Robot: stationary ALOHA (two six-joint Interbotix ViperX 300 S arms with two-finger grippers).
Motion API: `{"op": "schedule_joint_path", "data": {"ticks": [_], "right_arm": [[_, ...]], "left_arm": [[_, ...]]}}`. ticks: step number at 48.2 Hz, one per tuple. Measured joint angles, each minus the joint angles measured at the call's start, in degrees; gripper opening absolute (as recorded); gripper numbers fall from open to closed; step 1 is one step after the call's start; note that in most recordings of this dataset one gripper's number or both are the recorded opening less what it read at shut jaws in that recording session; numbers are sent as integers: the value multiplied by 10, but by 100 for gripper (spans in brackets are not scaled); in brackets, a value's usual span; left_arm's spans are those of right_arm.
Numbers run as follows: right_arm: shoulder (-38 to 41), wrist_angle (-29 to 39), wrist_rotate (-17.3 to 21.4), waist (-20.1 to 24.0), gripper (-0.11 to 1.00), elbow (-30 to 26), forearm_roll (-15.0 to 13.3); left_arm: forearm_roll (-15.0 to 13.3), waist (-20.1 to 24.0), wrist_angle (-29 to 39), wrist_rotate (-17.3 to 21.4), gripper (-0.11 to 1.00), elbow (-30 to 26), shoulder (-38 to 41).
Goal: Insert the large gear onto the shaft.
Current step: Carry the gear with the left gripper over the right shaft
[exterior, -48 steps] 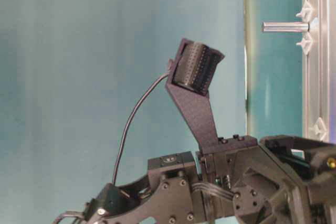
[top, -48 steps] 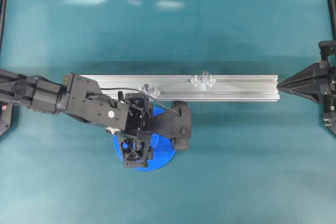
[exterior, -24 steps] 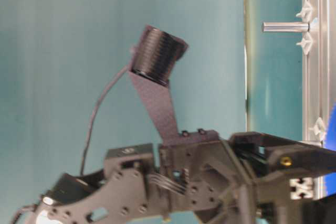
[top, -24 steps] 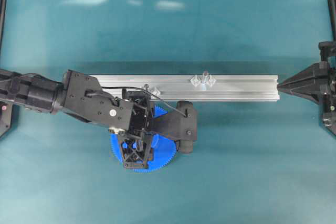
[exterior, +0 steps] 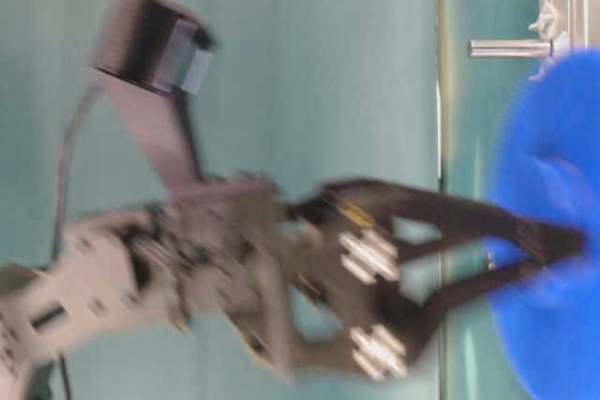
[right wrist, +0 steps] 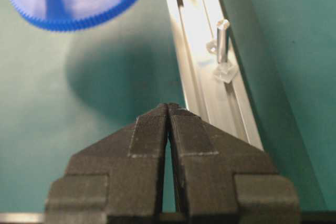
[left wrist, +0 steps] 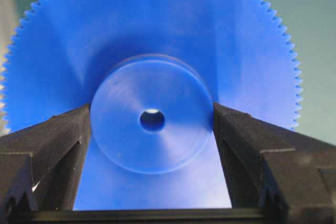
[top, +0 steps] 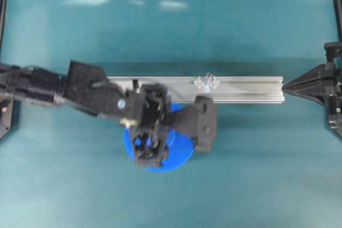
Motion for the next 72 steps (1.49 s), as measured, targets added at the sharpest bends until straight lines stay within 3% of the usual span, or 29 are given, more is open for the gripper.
{"op": "schedule_joint_path", "data": {"ticks": [14,32,45,72], "right_arm": [[-4,-3,0,0,8,0,1],[-9,-3,0,0,8,0,1],[-9,-3,0,0,8,0,0],[-15,-3,0,0,8,0,1]], "left_arm": [[1,41,11,58,76,-51,0],[1,91,14,105,76,-105,2],[1,98,15,133,76,-144,33],[1,117,15,142,76,-197,98]]}}
